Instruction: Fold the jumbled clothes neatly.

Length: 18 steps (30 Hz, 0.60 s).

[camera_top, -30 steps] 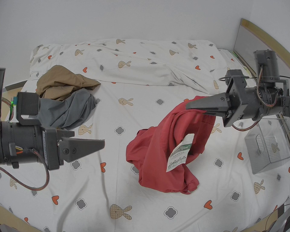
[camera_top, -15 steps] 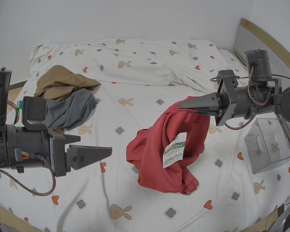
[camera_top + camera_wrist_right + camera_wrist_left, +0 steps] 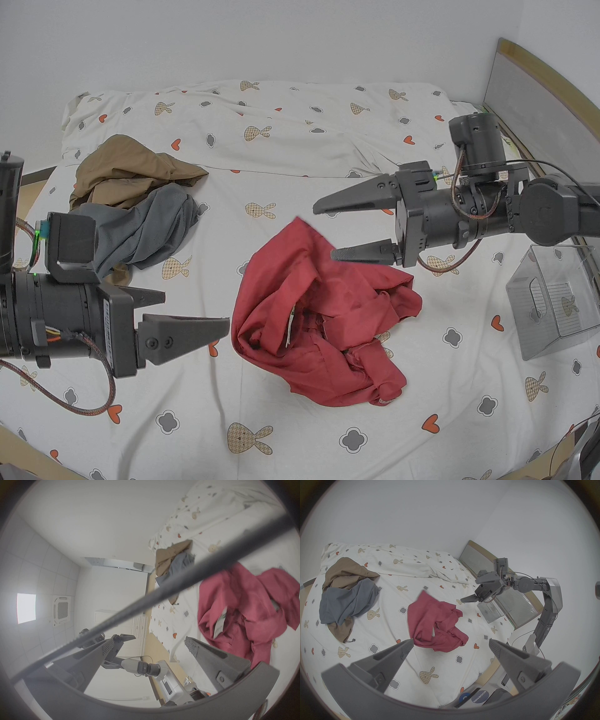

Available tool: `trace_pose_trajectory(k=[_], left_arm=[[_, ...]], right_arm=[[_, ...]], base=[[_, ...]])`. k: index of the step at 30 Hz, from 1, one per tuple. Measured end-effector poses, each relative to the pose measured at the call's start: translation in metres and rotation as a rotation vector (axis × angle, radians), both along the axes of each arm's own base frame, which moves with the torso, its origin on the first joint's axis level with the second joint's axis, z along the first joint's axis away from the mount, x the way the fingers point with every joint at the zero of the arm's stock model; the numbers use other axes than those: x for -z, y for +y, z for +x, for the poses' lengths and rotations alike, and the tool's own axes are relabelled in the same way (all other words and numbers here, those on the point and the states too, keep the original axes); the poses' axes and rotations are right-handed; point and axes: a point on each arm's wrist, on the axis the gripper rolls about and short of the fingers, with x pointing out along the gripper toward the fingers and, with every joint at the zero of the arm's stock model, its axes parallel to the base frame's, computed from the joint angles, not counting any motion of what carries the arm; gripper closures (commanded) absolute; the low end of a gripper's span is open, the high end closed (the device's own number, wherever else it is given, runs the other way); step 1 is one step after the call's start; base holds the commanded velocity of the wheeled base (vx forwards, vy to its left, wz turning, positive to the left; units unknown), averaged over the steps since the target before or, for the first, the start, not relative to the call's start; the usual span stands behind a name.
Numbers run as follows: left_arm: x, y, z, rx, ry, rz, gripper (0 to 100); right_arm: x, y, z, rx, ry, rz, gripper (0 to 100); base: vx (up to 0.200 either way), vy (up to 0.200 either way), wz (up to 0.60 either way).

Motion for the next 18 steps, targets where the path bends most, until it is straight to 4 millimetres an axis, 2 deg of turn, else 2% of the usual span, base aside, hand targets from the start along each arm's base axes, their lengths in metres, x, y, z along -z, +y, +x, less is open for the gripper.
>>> trace_pose_trajectory(k=[4, 8, 14, 18], left_arm=[[0.002, 0.0, 0.0, 0.0, 0.005, 0.006, 0], [0.004, -0.002, 0.003, 0.009, 0.002, 0.026, 0], [0.014, -0.01, 0.014, 0.019, 0.001, 0.095, 0], [0.025, -0.019, 0.037, 0.005, -0.01, 0.139, 0]], right_arm=[[0.012, 0.001, 0.003, 0.002, 0.05, -0.025, 0], [0.015, -0.008, -0.004, 0.012, 0.067, -0.034, 0], [0.018, -0.034, -0.025, 0.052, 0.091, -0.048, 0], [0.021, -0.062, -0.048, 0.102, 0.111, -0.058, 0]], base=[[0.0, 0.0, 0.0], [0.0, 0.0, 0.0], [0.0, 0.0, 0.0], [0.0, 0.0, 0.0]])
